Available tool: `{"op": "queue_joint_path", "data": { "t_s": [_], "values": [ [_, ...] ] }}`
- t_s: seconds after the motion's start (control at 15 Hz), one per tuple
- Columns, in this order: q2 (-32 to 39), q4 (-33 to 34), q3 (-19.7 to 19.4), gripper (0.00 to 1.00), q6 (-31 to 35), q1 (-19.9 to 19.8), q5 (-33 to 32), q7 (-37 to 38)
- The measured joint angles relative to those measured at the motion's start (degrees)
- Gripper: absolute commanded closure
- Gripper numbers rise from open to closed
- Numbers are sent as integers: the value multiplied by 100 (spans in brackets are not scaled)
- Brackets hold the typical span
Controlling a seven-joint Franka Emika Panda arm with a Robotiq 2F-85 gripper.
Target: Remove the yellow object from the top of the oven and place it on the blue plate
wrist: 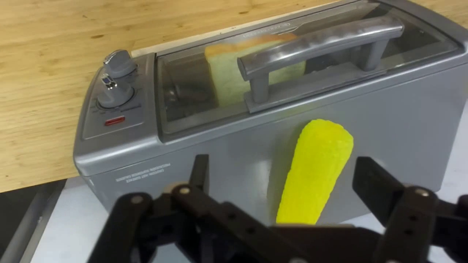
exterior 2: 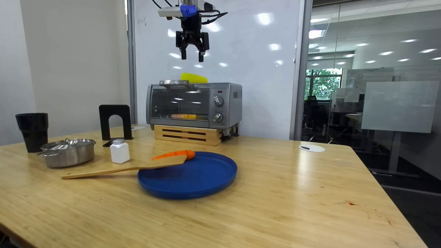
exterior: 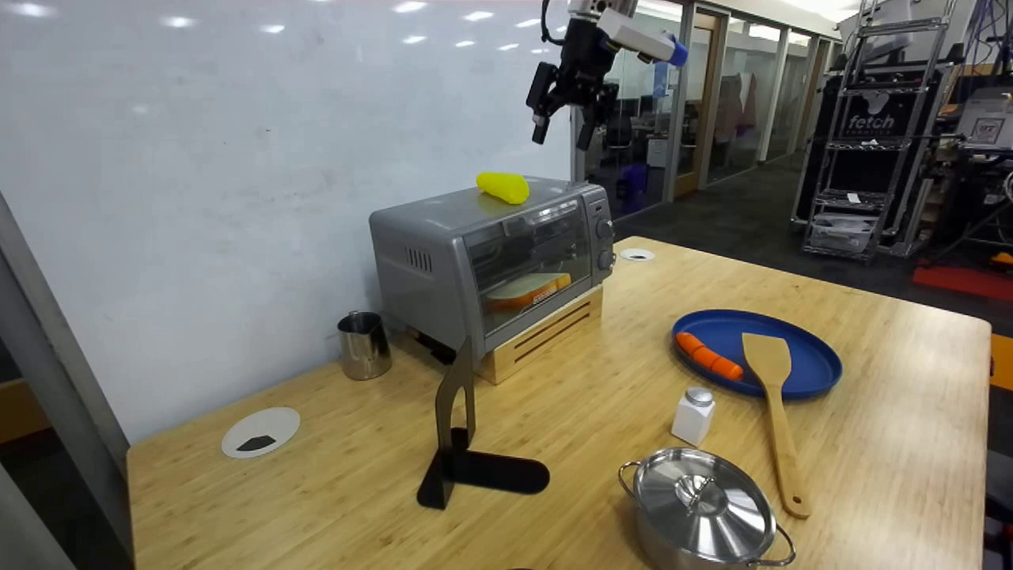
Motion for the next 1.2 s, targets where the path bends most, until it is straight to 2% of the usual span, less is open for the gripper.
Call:
{"op": "queue_joint_path", "data": {
  "t_s": [0.53,1.2],
  "values": [
    [215,148,229,0,57,53,-191,3],
    [653,424,285,0,366,146,-600,142]
  ]
}}
